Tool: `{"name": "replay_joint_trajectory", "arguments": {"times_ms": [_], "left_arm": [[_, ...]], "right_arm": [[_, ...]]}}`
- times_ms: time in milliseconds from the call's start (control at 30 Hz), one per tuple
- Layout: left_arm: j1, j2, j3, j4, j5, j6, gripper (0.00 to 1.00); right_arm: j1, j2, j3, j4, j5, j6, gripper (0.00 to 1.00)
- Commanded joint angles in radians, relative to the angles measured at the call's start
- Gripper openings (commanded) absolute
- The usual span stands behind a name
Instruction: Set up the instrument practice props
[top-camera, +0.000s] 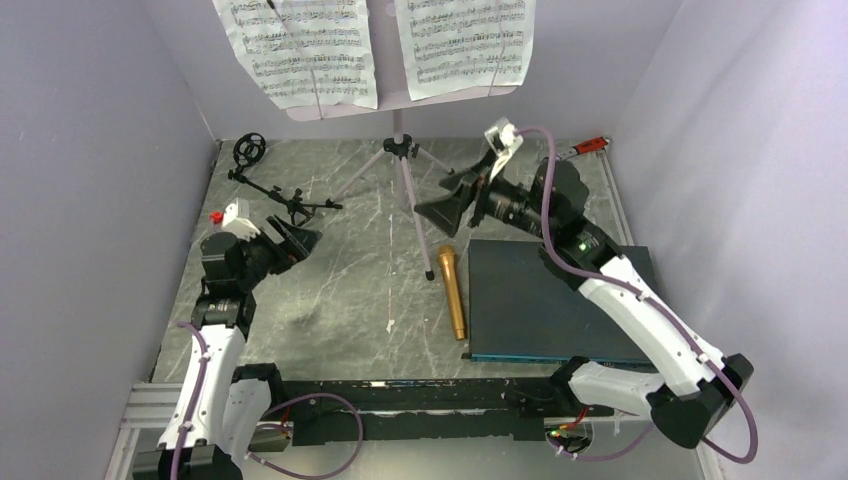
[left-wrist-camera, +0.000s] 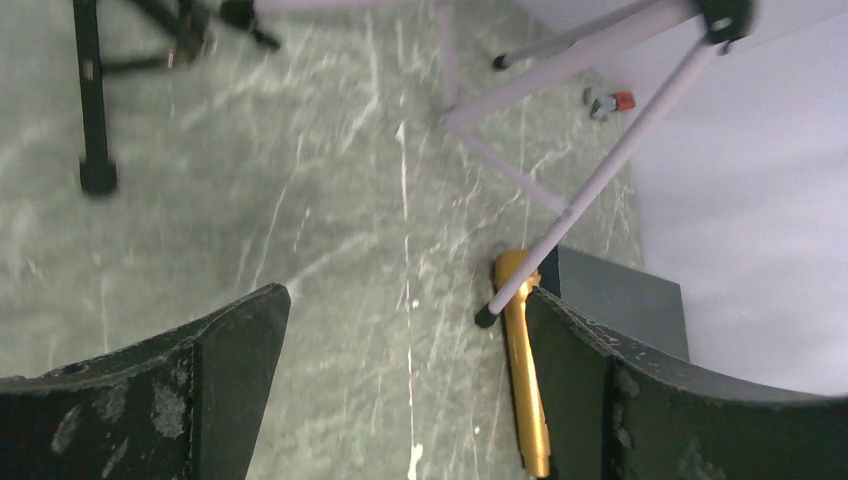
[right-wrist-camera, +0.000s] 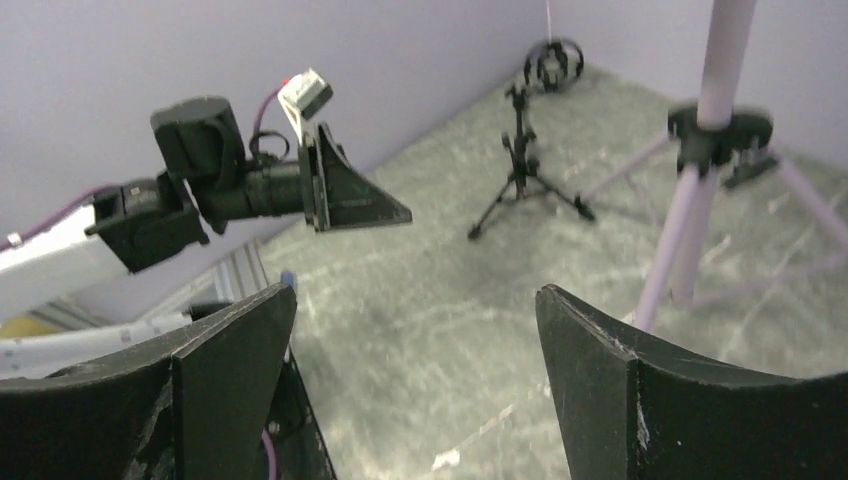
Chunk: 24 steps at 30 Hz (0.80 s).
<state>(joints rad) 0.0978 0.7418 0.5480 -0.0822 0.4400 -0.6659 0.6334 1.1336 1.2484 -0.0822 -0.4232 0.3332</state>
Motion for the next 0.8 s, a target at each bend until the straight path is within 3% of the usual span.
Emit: {"name": "replay_joint_trajectory", "arguments": {"times_ms": [0, 167, 333, 533, 767], "left_arm": [[0.003, -0.02, -0.07, 0.01, 0.004, -0.126, 0.94], [0.002, 0.001, -0.135, -0.022, -0.088, -0.199, 0.94], [0.004, 0.084, -0.097, -0.025, -0.123, -0.172, 0.94], [0.004, 0.283, 0.117, -0.144, -0.159, -0.084, 0.94], [0.018, 0.454, 0.348, -0.137, -0.164, -0.031, 0.94]], "right_arm": [[-0.002, -0.086, -0.159, -0.021, 0.029, 0.027, 0.95], [-0.003, -0.088, -0.351, -0.01, -0.009, 0.055, 0.96], [-0.002, -0.052, -0.501, 0.057, -0.031, 0.093, 0.96], [-0.002, -0.042, -0.588, 0.078, -0.003, 0.104, 0.97], [-0.003, -0.021, -0.614, 0.079, 0.026, 0.093, 0.98]]}}
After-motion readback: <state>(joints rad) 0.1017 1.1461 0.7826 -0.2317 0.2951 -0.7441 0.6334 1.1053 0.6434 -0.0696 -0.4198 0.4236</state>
